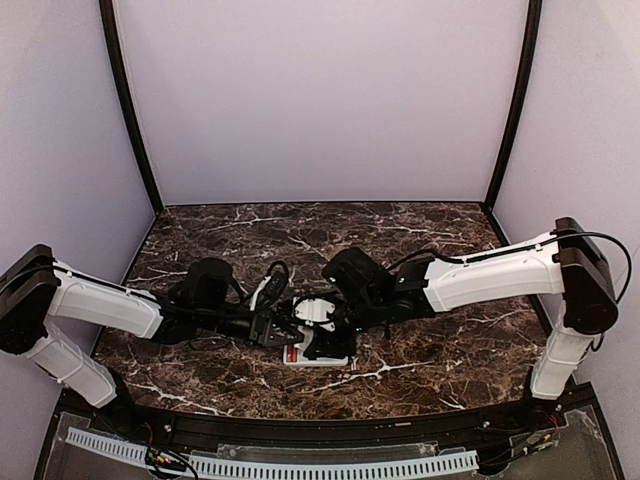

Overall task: Load the batteries into the remote control
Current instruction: Pass from the right arm to the left

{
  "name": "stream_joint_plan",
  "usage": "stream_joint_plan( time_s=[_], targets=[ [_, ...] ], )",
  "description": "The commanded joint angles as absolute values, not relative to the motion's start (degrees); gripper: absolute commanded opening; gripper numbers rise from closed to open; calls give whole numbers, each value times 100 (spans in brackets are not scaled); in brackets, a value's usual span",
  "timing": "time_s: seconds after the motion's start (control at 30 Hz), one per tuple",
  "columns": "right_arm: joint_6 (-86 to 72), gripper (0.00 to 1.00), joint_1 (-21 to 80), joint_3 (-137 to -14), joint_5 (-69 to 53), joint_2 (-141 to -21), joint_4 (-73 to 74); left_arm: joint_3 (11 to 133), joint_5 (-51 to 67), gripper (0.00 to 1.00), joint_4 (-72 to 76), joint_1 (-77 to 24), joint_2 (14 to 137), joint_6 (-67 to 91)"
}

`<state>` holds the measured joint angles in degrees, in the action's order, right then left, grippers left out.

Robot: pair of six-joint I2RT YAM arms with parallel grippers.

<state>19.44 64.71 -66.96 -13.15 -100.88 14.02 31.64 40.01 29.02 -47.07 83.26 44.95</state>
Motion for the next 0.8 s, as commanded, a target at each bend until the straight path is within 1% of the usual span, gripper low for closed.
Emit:
stream_joint_plan(
  time_s=[0.0,0.03,0.13,0.2,0.3,0.33,0.37,0.4,0.47,0.5,0.53,0.57,0.77],
  targets=[
    [1946,38,6529,-6864,-1264,-10127,1328,3254,3980,7,2812,-4712,8490,4590],
    [1935,38,6530,-6862,-1243,-10107,1315,3266,3967,7,2725,-4711,8543,4595],
    [1935,38,6526,-6849,-1215,-10083,1285,3369,3928,12,2472,-4711,8646,4547],
    [1939,38,6523,-6845,-1221,-10089,1287,3386,3931,12,2451,-4711,8709,4560],
    [1942,38,6529,-6824,-1226,-10086,1283,3410,3912,8,2397,-4711,8747,4519],
    [1935,39,6530,-6813,-1222,-10079,1283,3410,3907,4,2398,-4707,8750,4520],
    [1938,41,6530,-6786,-1215,-10059,1265,3406,3921,1,2408,-4710,8756,4528],
    [1930,48,6528,-6741,-1205,-10030,1224,3383,3938,1,2494,-4706,8772,4573],
    [1907,66,6513,-6601,-1125,-9940,1110,3277,4014,0,2787,-4642,8790,4751],
    [1903,78,6490,-6529,-1107,-9882,1062,3144,4080,0,2940,-4619,8794,4845],
    [1907,93,6449,-6435,-1091,-9806,1003,3071,4101,0,3238,-4552,8790,5030],
    [1896,98,6414,-6315,-1078,-9720,931,2921,4150,0,3381,-4517,8790,5112],
    [1866,99,5976,-5480,-1611,-9291,145,2222,4270,0,4935,-4284,8891,5844]
  ],
)
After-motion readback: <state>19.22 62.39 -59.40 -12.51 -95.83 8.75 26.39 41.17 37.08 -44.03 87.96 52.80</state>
